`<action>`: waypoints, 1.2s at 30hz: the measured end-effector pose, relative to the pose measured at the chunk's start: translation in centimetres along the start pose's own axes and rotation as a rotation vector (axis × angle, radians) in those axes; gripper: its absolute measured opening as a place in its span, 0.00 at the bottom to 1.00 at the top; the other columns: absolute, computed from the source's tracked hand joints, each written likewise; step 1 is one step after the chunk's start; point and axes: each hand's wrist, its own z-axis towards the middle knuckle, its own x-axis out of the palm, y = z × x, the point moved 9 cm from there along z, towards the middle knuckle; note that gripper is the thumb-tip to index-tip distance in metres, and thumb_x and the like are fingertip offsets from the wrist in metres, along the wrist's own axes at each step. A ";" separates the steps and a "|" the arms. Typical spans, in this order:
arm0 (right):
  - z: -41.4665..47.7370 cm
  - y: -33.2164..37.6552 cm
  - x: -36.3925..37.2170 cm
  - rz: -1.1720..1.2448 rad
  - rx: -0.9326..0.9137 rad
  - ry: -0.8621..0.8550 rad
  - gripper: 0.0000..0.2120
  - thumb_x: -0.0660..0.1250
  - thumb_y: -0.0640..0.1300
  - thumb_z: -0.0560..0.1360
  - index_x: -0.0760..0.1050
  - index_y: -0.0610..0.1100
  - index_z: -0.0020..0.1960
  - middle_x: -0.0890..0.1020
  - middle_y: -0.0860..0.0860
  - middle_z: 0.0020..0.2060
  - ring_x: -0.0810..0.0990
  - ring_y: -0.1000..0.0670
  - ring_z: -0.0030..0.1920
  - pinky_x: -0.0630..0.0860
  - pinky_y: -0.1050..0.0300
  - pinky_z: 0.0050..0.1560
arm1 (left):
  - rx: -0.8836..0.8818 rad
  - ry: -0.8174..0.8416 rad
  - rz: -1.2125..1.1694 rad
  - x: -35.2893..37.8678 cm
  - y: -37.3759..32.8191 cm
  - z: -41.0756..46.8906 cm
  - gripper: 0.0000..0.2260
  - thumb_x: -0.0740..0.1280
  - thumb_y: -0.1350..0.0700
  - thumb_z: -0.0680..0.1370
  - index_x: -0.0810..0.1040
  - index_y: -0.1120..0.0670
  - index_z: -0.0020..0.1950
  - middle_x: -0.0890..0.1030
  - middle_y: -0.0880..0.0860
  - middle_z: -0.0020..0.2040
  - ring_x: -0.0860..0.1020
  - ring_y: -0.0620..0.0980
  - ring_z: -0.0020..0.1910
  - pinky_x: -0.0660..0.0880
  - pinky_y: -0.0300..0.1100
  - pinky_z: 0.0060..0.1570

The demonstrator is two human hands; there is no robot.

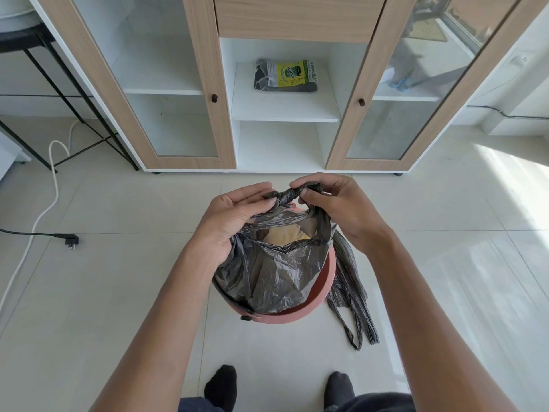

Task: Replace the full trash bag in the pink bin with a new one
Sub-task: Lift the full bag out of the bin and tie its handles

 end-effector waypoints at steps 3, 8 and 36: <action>0.0 -0.1 -0.1 0.026 0.007 -0.006 0.08 0.68 0.33 0.77 0.83 0.37 0.54 0.83 0.37 0.45 0.78 0.47 0.43 0.77 0.62 0.43 | 0.039 -0.030 -0.029 -0.3 -0.2 0.1 0.13 0.77 0.63 0.69 0.86 0.52 0.51 0.87 0.52 0.46 0.84 0.46 0.45 0.79 0.40 0.51; 0.1 -0.3 -0.2 0.051 0.010 0.007 0.08 0.69 0.33 0.77 0.84 0.38 0.54 0.84 0.34 0.49 0.81 0.47 0.46 0.81 0.57 0.50 | 0.088 -0.122 -0.121 -1.0 -0.5 0.1 0.11 0.76 0.65 0.70 0.85 0.56 0.51 0.87 0.54 0.45 0.85 0.45 0.38 0.81 0.35 0.38; -1.1 -2.9 -8.7 0.379 0.182 -0.450 0.07 0.62 0.36 0.81 0.78 0.42 0.49 0.84 0.46 0.44 0.85 0.48 0.40 0.82 0.59 0.41 | 0.430 -0.400 0.522 -6.1 -2.4 1.1 0.05 0.68 0.60 0.78 0.84 0.55 0.45 0.85 0.52 0.40 0.85 0.49 0.35 0.83 0.49 0.43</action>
